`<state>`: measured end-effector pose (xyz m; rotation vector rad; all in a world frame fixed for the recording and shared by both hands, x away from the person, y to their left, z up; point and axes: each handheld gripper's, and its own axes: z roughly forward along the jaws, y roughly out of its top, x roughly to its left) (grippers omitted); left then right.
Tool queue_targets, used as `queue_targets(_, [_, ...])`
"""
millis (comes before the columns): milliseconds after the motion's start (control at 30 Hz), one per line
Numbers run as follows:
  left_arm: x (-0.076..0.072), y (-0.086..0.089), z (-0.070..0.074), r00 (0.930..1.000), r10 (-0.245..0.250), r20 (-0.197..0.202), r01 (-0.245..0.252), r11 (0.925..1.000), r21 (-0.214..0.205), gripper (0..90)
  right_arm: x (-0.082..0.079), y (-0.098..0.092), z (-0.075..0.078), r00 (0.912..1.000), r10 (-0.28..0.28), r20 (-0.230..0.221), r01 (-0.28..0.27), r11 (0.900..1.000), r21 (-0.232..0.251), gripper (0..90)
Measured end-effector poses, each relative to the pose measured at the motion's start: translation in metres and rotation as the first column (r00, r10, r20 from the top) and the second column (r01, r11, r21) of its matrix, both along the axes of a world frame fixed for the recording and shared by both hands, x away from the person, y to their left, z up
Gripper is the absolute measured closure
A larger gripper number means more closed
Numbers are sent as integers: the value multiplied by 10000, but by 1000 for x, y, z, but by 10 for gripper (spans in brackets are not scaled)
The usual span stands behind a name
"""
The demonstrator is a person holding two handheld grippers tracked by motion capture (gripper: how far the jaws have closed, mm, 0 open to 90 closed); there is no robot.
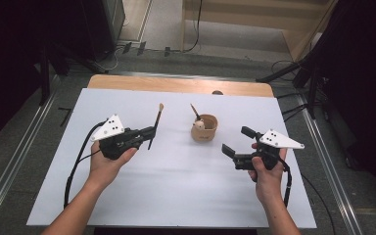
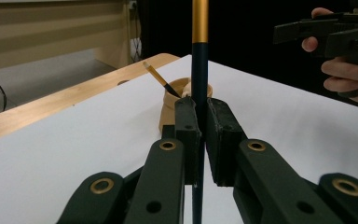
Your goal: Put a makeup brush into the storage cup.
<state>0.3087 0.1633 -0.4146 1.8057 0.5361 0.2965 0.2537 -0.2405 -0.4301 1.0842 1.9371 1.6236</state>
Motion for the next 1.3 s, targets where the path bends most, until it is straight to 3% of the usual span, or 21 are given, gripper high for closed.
queue_targets(533, [-3,-22,-5,9998,-178,54,180,9983,-560,846,9,36,15,9995,296,116,-299,9993,203,148])
queue_targets(900, [-7,-38,-11,9993,-360,49,362,9974,-623,846,13,59,20,9977,671,105,-675,9965,489,179])
queue_targets(1300, [-13,-50,-17,9988,-479,29,480,9960,-751,847,15,76,21,9942,1074,104,-1079,9905,848,319])
